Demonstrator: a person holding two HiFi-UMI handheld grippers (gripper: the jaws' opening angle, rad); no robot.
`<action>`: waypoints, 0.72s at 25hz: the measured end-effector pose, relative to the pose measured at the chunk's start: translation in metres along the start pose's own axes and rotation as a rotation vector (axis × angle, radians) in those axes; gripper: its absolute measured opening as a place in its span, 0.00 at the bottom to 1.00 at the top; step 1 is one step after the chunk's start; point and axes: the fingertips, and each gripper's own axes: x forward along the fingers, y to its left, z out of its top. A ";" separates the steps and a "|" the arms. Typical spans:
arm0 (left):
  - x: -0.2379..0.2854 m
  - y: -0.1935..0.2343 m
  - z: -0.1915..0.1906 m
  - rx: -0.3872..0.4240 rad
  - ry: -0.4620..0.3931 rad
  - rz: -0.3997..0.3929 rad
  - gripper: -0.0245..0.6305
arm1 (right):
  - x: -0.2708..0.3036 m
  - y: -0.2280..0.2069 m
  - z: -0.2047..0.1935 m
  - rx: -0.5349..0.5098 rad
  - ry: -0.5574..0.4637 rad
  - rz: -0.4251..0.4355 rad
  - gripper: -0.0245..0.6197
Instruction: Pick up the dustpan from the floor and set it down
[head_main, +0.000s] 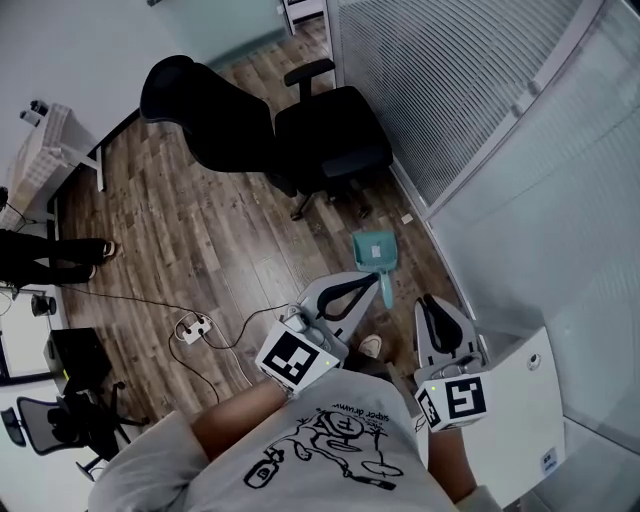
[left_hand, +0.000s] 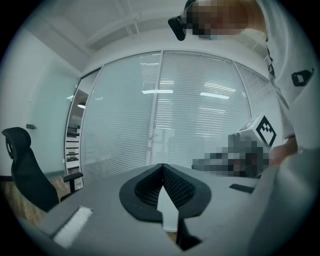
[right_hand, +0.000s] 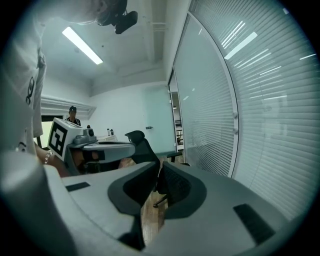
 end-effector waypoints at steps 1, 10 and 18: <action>0.001 0.001 -0.005 -0.003 0.006 0.000 0.03 | 0.003 -0.001 -0.006 0.008 0.012 0.004 0.05; 0.005 0.005 -0.063 -0.015 0.084 0.004 0.03 | 0.022 -0.007 -0.076 0.069 0.143 0.042 0.19; 0.018 0.021 -0.122 -0.047 0.183 -0.001 0.03 | 0.048 -0.025 -0.136 0.109 0.248 0.050 0.22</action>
